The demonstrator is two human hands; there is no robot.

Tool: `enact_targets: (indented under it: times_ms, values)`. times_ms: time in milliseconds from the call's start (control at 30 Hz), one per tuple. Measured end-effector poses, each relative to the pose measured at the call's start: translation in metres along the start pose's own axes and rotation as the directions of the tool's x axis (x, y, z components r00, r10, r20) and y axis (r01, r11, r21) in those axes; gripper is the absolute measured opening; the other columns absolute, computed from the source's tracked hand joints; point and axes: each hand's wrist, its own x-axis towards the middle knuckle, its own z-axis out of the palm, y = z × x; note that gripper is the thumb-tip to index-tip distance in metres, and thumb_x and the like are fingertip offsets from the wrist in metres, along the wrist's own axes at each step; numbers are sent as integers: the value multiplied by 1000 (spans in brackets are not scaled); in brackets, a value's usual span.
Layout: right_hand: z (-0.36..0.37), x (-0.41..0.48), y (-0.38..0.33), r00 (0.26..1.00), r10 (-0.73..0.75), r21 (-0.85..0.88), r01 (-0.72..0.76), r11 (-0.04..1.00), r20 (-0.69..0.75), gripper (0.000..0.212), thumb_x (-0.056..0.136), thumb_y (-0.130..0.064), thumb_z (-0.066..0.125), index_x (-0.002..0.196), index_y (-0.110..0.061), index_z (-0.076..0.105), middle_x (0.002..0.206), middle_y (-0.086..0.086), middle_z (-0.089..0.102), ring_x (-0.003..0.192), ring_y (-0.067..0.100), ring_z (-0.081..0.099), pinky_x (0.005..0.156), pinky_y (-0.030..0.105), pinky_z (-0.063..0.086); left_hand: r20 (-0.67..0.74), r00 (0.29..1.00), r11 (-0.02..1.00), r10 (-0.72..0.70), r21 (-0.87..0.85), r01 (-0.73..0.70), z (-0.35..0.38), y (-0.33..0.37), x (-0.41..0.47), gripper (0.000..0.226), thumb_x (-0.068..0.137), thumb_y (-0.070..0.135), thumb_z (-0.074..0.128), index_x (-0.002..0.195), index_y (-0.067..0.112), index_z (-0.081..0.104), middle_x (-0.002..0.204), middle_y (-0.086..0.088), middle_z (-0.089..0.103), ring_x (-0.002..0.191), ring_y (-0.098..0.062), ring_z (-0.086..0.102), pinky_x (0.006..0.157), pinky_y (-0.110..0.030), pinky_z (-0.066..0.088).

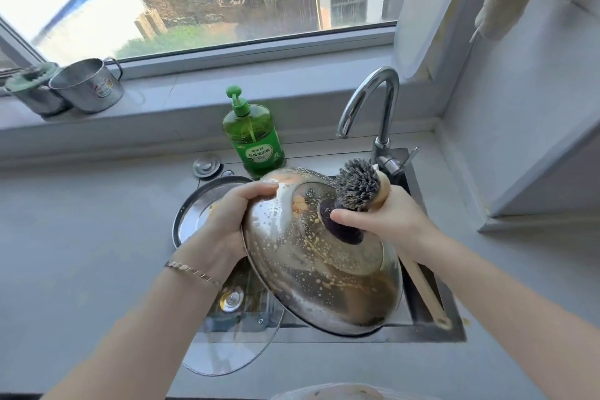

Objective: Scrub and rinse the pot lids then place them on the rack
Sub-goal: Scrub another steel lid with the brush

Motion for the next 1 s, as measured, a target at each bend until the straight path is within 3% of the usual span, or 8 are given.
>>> enact_targets:
  times_ms: [100,233,367,433,567,700,833,1000]
  values:
    - [5,7,5,994,80,-23,-82,996,-81,19,66,-32,81,71,-17,70,76,2,72,73,13,66,70,29,53,-3,1000,998,28,-58,-28,5,3,1,11,88,11,50,86,4,59,63,-11,69,49,-23,66,44,-27,54]
    - [6,21,11,932,316,242,-270,932,-178,26,66,-29,82,78,-9,69,74,3,67,59,15,60,61,28,52,21,996,995,89,-39,-88,12,-23,-4,27,82,16,61,103,0,60,68,-8,69,54,-20,66,51,-28,55]
    - [8,35,10,860,468,448,-343,825,-203,29,67,-29,82,78,-9,64,67,4,59,41,9,42,52,24,39,73,996,998,54,26,-56,24,-77,-11,55,60,9,78,113,1,64,96,-14,72,89,-31,70,87,-49,54]
    - [11,38,7,881,416,358,-322,876,-224,35,66,-34,81,83,-8,66,69,6,61,45,11,46,56,27,42,16,998,997,53,-51,-52,28,-86,-7,51,58,3,77,108,1,68,104,-17,71,101,-34,66,100,-52,44]
    - [-3,30,1,971,191,56,-185,981,-143,38,69,-41,78,93,-15,64,78,-3,66,64,8,60,64,22,47,-43,995,962,88,-254,-96,25,-73,8,37,62,3,65,98,-5,69,96,-19,72,83,-26,71,80,-37,58]
    - [-25,15,22,968,232,-378,-250,891,-95,92,64,-76,58,138,-28,33,122,-16,49,114,15,52,94,37,44,-92,995,951,45,-301,-71,21,-64,12,18,81,-2,52,72,1,68,69,-12,71,59,-21,69,70,-34,55]
    - [-19,-2,43,963,145,-616,-256,745,-225,45,95,-54,26,131,-31,40,116,2,57,106,27,55,81,34,41,-131,991,920,33,-383,-82,25,-65,14,16,85,-5,48,78,0,62,68,-13,71,69,-24,68,78,-37,52]
    - [41,-41,26,980,-170,-625,69,777,-103,34,89,-55,36,114,-35,48,89,-6,50,83,19,59,67,29,41,-276,961,954,36,-277,-115,27,-69,31,11,74,-3,58,82,3,62,90,-18,64,76,-31,62,65,-36,56]
